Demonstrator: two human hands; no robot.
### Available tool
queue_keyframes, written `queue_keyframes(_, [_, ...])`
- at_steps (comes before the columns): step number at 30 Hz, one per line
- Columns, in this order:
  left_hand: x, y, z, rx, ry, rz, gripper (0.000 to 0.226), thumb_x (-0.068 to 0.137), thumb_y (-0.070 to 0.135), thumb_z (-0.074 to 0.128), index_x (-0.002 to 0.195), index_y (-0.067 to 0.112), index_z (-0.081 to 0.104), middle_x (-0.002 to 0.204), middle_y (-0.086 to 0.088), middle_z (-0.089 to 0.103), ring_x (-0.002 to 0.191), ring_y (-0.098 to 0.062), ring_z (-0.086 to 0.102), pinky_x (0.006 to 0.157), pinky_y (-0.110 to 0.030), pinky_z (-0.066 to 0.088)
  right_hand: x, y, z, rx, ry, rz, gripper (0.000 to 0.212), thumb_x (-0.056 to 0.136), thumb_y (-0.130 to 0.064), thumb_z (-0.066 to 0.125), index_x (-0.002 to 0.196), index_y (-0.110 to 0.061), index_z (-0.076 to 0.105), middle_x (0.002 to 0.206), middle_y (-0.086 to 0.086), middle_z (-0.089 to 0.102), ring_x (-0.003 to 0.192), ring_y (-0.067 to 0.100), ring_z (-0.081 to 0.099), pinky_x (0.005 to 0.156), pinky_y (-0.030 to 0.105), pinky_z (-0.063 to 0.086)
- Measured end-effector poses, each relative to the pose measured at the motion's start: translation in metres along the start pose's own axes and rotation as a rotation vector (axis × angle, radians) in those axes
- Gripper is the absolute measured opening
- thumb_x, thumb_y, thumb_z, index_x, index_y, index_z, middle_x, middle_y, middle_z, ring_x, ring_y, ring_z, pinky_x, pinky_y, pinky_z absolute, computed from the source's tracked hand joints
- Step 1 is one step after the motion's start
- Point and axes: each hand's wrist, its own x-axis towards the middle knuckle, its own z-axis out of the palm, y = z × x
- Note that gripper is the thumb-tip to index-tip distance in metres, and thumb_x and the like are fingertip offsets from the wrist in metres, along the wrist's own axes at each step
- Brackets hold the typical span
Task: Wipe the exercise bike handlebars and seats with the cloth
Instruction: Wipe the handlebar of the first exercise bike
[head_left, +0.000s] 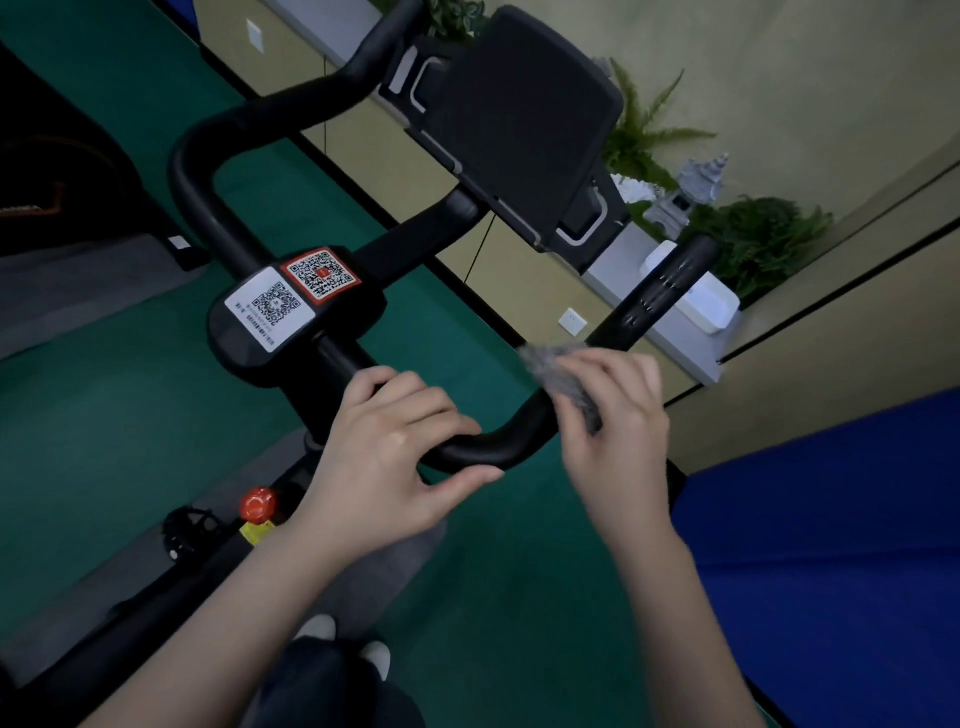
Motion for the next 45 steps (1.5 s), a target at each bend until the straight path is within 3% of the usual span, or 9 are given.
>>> queue_keyframes(5, [0.000, -0.001, 0.001, 0.007, -0.012, 0.000, 0.035, 0.082, 0.059, 0.062, 0.084, 0.024, 0.071, 0.077, 0.012, 0.061, 0.076, -0.015, 0.054, 0.087, -0.034, 0.034, 0.025, 0.003, -0.013, -0.106, -0.384, -0.173, 0.017, 0.084, -0.015, 0.071, 0.101, -0.013, 0.072, 0.094, -0.007, 0.066, 0.097, 0.013, 0.044, 0.082, 0.025, 0.028])
queue_keyframes(8, [0.000, -0.002, 0.001, 0.004, -0.005, 0.009, 0.035, 0.083, 0.058, 0.060, 0.083, 0.024, 0.070, 0.076, 0.012, 0.060, 0.075, -0.016, 0.055, 0.087, -0.034, 0.035, 0.044, 0.001, -0.012, -0.143, -0.506, -0.139, 0.010, 0.086, -0.017, 0.069, 0.096, -0.013, 0.071, 0.089, -0.007, 0.063, 0.093, 0.015, 0.049, 0.082, 0.026, 0.028])
queue_keyframes(14, [0.001, -0.005, 0.002, 0.008, -0.021, 0.016, 0.037, 0.084, 0.058, 0.056, 0.086, 0.024, 0.070, 0.076, 0.010, 0.059, 0.076, -0.017, 0.054, 0.089, -0.032, 0.033, 0.069, -0.016, -0.005, -0.107, -0.980, -0.154, 0.016, 0.092, -0.024, 0.062, 0.101, -0.012, 0.068, 0.095, 0.000, 0.066, 0.093, 0.014, 0.055, 0.085, 0.026, 0.041])
queue_keyframes(19, [0.000, -0.006, 0.000, -0.013, -0.035, 0.025, 0.037, 0.086, 0.058, 0.056, 0.084, 0.024, 0.070, 0.077, 0.010, 0.060, 0.076, -0.017, 0.055, 0.089, -0.032, 0.033, 0.096, -0.010, -0.003, -0.229, -1.045, -0.035, 0.015, 0.093, -0.027, 0.060, 0.096, -0.015, 0.068, 0.090, 0.004, 0.067, 0.086, 0.019, 0.059, 0.078, 0.036, 0.048])
queue_keyframes(25, [0.001, -0.005, -0.001, -0.005, -0.018, 0.019, 0.037, 0.085, 0.058, 0.056, 0.084, 0.024, 0.070, 0.077, 0.010, 0.060, 0.075, -0.017, 0.055, 0.088, -0.029, 0.029, 0.100, -0.020, 0.003, -0.213, -1.241, -0.035, 0.015, 0.093, -0.027, 0.060, 0.095, -0.014, 0.068, 0.081, 0.002, 0.066, 0.079, 0.018, 0.060, 0.069, 0.033, 0.049])
queue_keyframes(29, [0.001, -0.001, -0.003, -0.011, -0.034, -0.012, 0.035, 0.084, 0.058, 0.057, 0.085, 0.026, 0.069, 0.077, 0.012, 0.059, 0.077, -0.014, 0.054, 0.090, -0.029, 0.030, 0.114, -0.004, -0.003, -0.309, -1.138, -0.048, 0.016, 0.094, -0.026, 0.059, 0.089, -0.011, 0.065, 0.075, -0.002, 0.058, 0.076, 0.019, 0.056, 0.061, 0.030, 0.042])
queue_keyframes(34, [0.003, 0.003, -0.004, 0.029, -0.059, -0.039, 0.033, 0.083, 0.057, 0.059, 0.085, 0.026, 0.068, 0.078, 0.013, 0.057, 0.079, -0.014, 0.053, 0.092, -0.033, 0.034, 0.088, 0.003, -0.007, -0.123, -1.008, -0.218, 0.016, 0.092, -0.025, 0.063, 0.092, -0.011, 0.069, 0.089, 0.000, 0.063, 0.086, 0.013, 0.053, 0.077, 0.023, 0.039])
queue_keyframes(40, [0.007, 0.023, -0.001, 0.144, -0.049, -0.089, 0.048, 0.087, 0.063, 0.049, 0.089, 0.020, 0.070, 0.077, 0.009, 0.060, 0.082, -0.016, 0.057, 0.102, -0.040, 0.036, 0.065, 0.035, -0.010, -0.040, -0.506, -0.222, 0.008, 0.089, -0.015, 0.066, 0.093, -0.009, 0.070, 0.084, -0.007, 0.057, 0.086, 0.012, 0.044, 0.076, 0.013, 0.031])
queue_keyframes(45, [0.011, 0.042, 0.020, 0.230, -0.016, -0.137, 0.040, 0.090, 0.053, 0.051, 0.095, 0.017, 0.069, 0.079, 0.005, 0.062, 0.076, -0.019, 0.059, 0.095, -0.040, 0.041, 0.027, 0.041, -0.004, 0.092, -0.181, -0.156, 0.018, 0.087, -0.001, 0.065, 0.104, -0.002, 0.069, 0.099, 0.005, 0.065, 0.099, 0.015, 0.048, 0.089, 0.014, 0.036])
